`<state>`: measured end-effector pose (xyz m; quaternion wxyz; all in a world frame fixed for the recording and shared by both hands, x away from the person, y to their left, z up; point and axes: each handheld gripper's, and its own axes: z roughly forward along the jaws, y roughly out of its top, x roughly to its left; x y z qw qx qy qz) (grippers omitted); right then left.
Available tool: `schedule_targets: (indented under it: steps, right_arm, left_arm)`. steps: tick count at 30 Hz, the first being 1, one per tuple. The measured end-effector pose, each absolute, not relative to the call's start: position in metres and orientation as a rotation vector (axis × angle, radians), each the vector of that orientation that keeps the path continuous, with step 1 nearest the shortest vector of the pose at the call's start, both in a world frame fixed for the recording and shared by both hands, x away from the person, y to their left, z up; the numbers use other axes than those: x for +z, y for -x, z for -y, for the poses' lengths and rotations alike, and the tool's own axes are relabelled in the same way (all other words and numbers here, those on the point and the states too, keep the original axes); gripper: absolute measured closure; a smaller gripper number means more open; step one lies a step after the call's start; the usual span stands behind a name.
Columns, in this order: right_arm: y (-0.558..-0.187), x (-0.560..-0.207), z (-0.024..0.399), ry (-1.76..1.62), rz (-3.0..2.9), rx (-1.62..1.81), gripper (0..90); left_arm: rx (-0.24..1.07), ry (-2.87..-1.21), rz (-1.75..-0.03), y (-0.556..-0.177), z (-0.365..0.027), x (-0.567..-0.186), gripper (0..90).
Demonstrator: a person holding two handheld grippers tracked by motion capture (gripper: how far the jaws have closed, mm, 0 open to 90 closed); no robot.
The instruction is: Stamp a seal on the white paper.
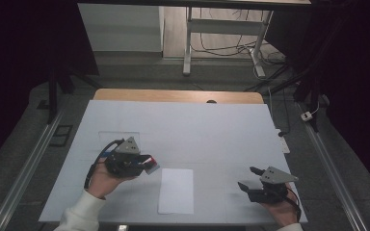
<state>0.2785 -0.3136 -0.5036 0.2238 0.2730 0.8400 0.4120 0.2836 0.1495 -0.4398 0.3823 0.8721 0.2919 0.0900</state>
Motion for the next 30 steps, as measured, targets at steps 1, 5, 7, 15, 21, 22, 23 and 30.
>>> schedule_targets:
  steps: [1,5,7,15,21,22,23,30]
  right_arm:
    - [-0.279,-0.504,0.313,-0.752,-2.321,1.134,26.5]
    - [-0.279,-0.504,0.313,-0.747,-2.327,1.138,26.5]
    - [-0.278,-0.504,0.312,-0.745,-2.329,1.136,26.5]
    - [-0.279,-0.505,0.310,-0.738,-2.339,1.143,26.5]
    - [-0.280,-0.505,0.309,-0.738,-2.339,1.148,26.6]
    - [-0.280,-0.505,0.309,-0.739,-2.340,1.150,26.6]
    - [-0.280,-0.505,0.309,-0.739,-2.338,1.152,26.6]
    - [-0.280,-0.505,0.308,-0.730,-2.339,1.144,26.6]
  left_arm:
    - [0.226,-2.231,-0.743,-0.284,-0.148,-0.441,70.2]
    - [0.215,-2.242,-0.733,-0.283,-0.141,-0.442,70.2]
    - [0.211,-2.244,-0.729,-0.282,-0.138,-0.442,70.2]
    - [0.193,-2.263,-0.703,-0.277,-0.123,-0.446,70.2]
    - [0.177,-2.285,-0.685,-0.277,-0.112,-0.450,70.2]
    - [0.175,-2.289,-0.681,-0.277,-0.110,-0.450,70.2]
    - [0.173,-2.289,-0.677,-0.277,-0.108,-0.451,70.2]
    - [0.155,-2.316,-0.653,-0.279,-0.093,-0.456,70.2]
